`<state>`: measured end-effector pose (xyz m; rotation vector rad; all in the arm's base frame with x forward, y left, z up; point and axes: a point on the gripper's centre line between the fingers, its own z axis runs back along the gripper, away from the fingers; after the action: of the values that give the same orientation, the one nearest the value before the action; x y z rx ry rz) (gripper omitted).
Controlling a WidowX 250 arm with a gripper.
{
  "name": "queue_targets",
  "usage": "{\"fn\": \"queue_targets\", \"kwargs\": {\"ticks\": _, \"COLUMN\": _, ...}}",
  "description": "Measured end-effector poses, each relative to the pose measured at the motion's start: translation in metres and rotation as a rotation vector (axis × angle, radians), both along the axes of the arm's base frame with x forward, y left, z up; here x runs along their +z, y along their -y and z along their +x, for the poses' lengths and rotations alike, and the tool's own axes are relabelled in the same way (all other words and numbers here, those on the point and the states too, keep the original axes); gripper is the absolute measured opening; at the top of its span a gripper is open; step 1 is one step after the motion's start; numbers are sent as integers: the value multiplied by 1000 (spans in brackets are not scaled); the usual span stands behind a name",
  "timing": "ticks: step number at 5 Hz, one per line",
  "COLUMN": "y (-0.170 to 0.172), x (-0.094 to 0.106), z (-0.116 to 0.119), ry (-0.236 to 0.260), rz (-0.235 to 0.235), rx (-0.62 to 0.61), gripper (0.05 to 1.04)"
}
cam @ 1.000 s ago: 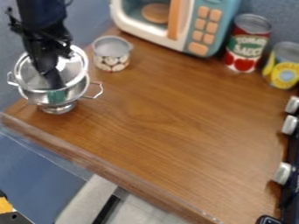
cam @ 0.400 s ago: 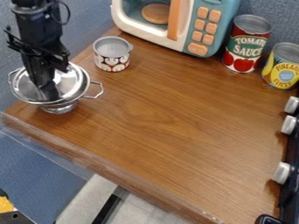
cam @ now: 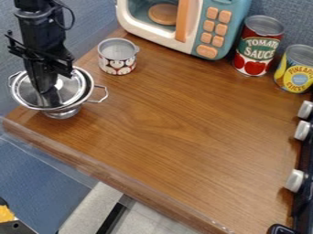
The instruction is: Cover the silver lid on top of the silver pot
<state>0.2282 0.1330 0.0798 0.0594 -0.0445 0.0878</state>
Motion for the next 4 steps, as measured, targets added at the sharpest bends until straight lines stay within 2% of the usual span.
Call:
{"fn": "queue_targets", "kwargs": {"ticks": 1, "y": 0, "x": 0, "z": 0, "ry": -2, "rz": 2, "rx": 13, "gripper": 219}}
{"fn": "queue_targets", "kwargs": {"ticks": 3, "y": 8, "x": 0, "z": 4, "ry": -3, "rz": -1, "rx": -27, "gripper": 763}}
{"fn": "queue_targets", "kwargs": {"ticks": 4, "y": 12, "x": 9, "z": 8, "ry": 23, "rz": 6, "rx": -43, "gripper": 997}}
